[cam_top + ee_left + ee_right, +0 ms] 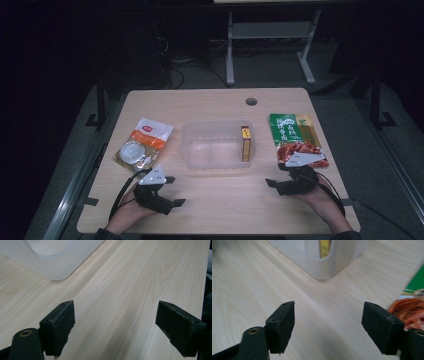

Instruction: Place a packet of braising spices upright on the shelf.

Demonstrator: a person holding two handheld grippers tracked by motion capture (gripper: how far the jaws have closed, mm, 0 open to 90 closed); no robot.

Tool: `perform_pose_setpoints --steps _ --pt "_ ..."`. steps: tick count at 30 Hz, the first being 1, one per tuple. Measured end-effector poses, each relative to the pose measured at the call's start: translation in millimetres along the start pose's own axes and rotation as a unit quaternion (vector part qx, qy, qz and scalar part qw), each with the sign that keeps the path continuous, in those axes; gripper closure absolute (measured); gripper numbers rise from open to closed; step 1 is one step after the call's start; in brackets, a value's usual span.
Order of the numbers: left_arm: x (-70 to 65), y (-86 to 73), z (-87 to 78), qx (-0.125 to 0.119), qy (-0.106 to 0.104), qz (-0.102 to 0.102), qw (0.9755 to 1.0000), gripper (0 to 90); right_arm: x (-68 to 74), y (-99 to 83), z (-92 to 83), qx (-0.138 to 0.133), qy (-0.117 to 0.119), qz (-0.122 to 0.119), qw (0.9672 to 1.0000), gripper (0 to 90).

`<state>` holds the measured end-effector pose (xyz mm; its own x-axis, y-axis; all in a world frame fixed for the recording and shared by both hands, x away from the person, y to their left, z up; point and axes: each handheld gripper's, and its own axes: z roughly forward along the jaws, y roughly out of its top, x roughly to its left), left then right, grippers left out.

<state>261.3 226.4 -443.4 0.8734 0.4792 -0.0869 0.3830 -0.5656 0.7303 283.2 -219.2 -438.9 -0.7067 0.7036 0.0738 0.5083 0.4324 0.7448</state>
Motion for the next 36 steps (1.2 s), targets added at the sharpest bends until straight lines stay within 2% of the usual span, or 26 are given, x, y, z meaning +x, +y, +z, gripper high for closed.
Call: perform_pose_setpoints --steps 3,8,10,12,15,19,22,24,30,32,36 --pt "0.5 0.2 0.3 0.004 0.004 0.01 0.9999 15.4 -8.5 5.4 1.1 0.001 -0.002 0.004 1.0 32.4" --pt "2.8 0.4 1.3 0.002 0.011 0.004 0.9999 15.4 -19.7 13.2 3.0 0.0 -0.005 0.002 1.0 43.9" --pt "2.5 -0.1 0.9 -0.005 0.008 0.0 1.0 15.4 -24.7 17.8 4.7 0.003 -0.012 0.011 0.9999 49.5" --pt "2.6 -0.4 0.5 -0.002 0.007 0.002 1.0 15.4 -29.5 22.2 5.6 0.002 -0.02 0.018 0.9996 56.7" --pt "4.1 -1.2 0.7 -0.004 0.008 -0.003 1.0 15.4 -37.6 27.6 5.6 0.002 -0.031 0.012 0.9995 65.9" --pt "6.8 -1.1 -0.4 -0.018 0.01 -0.016 0.9997 15.4 -51.8 32.4 4.7 -0.003 -0.039 0.02 0.999 79.6" --pt "7.4 -2.7 -1.1 -0.019 0.008 -0.012 0.9997 15.4 -63.7 36.1 5.3 -0.004 -0.045 0.02 0.9988 88.6" --pt "7.7 -2.7 -1.1 -0.017 0.008 -0.011 0.9998 15.4 -73.9 39.8 5.5 -0.008 -0.048 0.022 0.9986 89.7" --pt "6.0 -1.9 -0.4 -0.015 0.001 -0.001 0.9999 15.4 -92.1 47.3 6.8 -0.024 -0.066 0.028 0.9971 89.7" --pt "6.2 -2.0 0.1 -0.013 0.0 0.001 0.9999 15.4 -97.2 49.5 8.2 -0.02 -0.076 0.027 0.9965 89.7" --pt "5.3 -1.0 0.3 -0.012 0.002 0.003 0.9999 15.4 -111.0 52.8 9.5 -0.038 -0.086 0.036 0.9949 89.8"
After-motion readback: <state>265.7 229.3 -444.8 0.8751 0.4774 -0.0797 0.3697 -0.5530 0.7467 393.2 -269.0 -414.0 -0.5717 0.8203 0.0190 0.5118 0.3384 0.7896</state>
